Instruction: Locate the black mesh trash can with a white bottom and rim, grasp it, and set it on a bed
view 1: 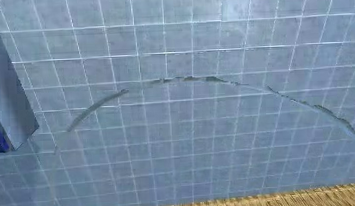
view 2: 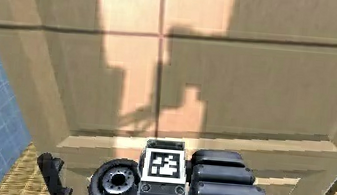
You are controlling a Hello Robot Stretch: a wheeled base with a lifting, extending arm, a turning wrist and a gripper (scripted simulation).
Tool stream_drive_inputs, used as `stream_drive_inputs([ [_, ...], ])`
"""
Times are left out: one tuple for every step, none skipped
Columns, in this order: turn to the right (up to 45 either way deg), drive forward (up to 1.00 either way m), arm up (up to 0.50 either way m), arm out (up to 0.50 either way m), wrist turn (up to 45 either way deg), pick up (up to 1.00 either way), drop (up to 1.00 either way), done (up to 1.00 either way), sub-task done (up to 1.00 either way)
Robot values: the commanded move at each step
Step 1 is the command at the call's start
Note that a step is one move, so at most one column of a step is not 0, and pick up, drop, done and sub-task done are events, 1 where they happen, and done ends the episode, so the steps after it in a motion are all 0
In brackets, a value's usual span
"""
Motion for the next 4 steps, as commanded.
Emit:
stream_drive_inputs([
  [-21.0, 0.00, 0.00, 0.00, 0.0, 0.00, 0.00, 0.00, 0.00],
  [0.0, 0.30, 0.00, 0.00, 0.0, 0.00, 0.00, 0.00, 0.00],
  [45.0, 0.00, 0.00, 0.00, 0.0, 0.00, 0.00, 0.00, 0.00],
  [0.0, 0.50, 0.00, 0.00, 0.0, 0.00, 0.00, 0.00, 0.00],
])
